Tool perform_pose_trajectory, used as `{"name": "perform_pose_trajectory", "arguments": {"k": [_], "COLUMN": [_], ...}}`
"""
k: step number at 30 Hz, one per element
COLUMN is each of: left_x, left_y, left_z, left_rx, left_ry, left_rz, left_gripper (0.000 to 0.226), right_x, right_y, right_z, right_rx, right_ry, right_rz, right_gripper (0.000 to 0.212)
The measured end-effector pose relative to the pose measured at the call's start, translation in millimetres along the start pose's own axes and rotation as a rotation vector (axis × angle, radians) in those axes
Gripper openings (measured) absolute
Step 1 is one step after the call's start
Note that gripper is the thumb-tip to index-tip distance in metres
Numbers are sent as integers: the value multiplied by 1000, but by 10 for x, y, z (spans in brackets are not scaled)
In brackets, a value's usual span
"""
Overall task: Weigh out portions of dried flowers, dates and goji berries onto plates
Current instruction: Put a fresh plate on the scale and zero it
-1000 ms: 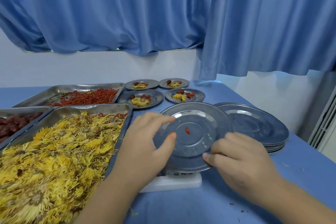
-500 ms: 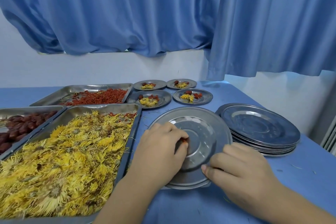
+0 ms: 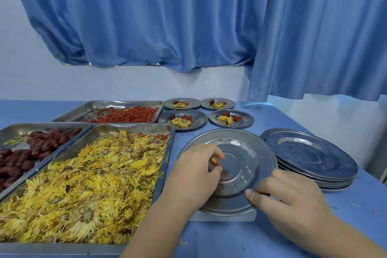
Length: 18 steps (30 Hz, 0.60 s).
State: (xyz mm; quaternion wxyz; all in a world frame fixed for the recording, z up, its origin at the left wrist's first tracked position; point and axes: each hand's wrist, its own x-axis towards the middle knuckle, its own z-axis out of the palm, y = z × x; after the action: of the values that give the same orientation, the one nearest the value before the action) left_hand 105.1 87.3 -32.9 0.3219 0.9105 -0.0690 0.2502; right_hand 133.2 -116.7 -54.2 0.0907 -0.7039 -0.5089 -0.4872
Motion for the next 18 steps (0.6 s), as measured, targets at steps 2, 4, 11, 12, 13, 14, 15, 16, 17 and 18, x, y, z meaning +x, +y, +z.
{"name": "perform_pose_trajectory", "arguments": {"k": [2,4,11,12,13,14,15,16,17,18], "left_x": [17,27,-29,-70,-111,-143,-158,-134,-64,48], "left_y": [-19,-23,-19,-14,1,10,13,5,-45,-126], "left_z": [-44,-107,-310,-309,-306,-302,-313,-344,-393,-466], "left_rx": [-25,-74,-275,-267,-229,-164,-84,0,81,148], "left_ry": [79,220,529,513,480,439,392,343,292,239], "left_rz": [-1,-15,-128,-123,-86,-9,81,171,253,288], "left_gripper": [21,27,37,37,38,36,32,26,23,21], "right_x": [64,165,472,451,422,394,364,344,328,323], "right_y": [23,48,140,164,195,217,230,240,251,263], "right_z": [14,59,408,436,455,470,478,471,468,471], "right_rx": [40,18,-79,-56,-33,-18,-13,-3,5,14], "right_ry": [-14,9,-17,-25,-29,-37,-47,-61,-70,-74], "right_rz": [118,156,206,231,248,259,274,297,316,332], "right_gripper": [18,21,18,22,22,20,16,11,8,8]}}
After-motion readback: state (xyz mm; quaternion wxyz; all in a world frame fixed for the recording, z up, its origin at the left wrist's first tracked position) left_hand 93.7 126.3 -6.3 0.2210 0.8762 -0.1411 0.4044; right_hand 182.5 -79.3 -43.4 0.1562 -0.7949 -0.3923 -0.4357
